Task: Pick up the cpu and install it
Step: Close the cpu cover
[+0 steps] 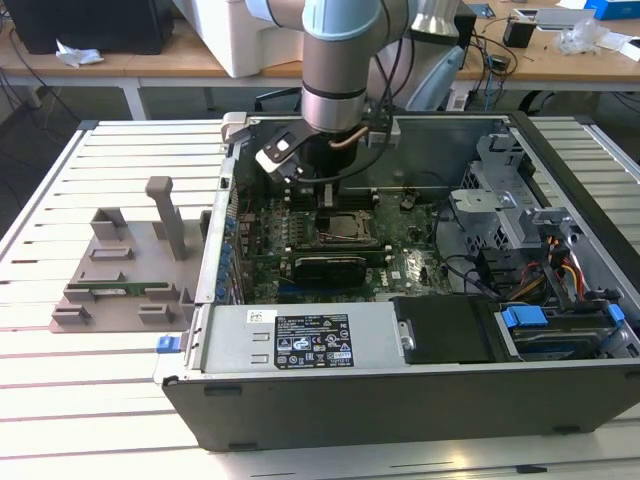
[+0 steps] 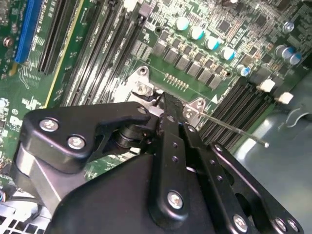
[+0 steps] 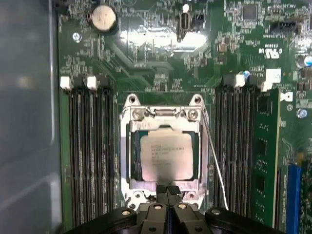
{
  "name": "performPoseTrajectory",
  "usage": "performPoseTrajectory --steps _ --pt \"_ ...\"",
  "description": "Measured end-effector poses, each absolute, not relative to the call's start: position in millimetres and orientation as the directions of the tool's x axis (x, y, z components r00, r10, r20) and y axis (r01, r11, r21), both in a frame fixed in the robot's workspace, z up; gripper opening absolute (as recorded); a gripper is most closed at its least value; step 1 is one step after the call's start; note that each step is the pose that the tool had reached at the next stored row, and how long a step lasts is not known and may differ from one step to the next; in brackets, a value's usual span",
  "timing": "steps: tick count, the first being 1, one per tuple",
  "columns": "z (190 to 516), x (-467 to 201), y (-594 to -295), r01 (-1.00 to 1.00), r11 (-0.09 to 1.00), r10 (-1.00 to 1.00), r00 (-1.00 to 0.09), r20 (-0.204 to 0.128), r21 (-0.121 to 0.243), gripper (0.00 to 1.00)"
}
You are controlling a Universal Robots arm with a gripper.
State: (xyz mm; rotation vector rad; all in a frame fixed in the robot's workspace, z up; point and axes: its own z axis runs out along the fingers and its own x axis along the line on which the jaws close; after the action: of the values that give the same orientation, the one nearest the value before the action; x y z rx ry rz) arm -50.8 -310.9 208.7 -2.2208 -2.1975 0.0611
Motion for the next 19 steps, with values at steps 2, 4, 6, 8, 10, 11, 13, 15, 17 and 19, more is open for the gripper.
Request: performPoseTrajectory --steps 2,4,6,8,10,11,13,15,17,19 --pt "206.9 -50.7 -311.0 0.999 0.002 1.0 -0.002 -0.016 -0.039 0.11" --pt "204.8 -50.8 -311.1 0.999 0.006 1.0 -0.006 -0.017 -0.04 0.11" --pt "204.6 -46.7 -311.0 0.999 0.006 1.0 -0.006 -0.016 -0.039 0.11" --pt "204.6 -45.1 -311.0 0.999 0.006 1.0 -0.006 -0.016 -0.04 0.11" --pt "204.8 -42.3 -311.0 0.999 0.006 1.0 -0.006 -0.016 -0.04 0.11" --pt "204.9 -41.0 -311.0 0.999 0.006 1.0 -0.006 -0.016 -0.039 0.11" --pt "205.6 -39.2 -310.8 0.999 0.006 1.0 -0.007 -0.015 -0.039 0.11" --pt "210.2 -37.0 -310.9 0.999 0.006 1.0 -0.006 -0.016 -0.039 0.11" --pt "211.3 -27.8 -310.9 0.999 0.006 1.0 -0.006 -0.016 -0.044 0.11" --pt "211.8 -17.4 -311.0 0.999 0.006 1.0 -0.007 -0.016 -0.051 0.11"
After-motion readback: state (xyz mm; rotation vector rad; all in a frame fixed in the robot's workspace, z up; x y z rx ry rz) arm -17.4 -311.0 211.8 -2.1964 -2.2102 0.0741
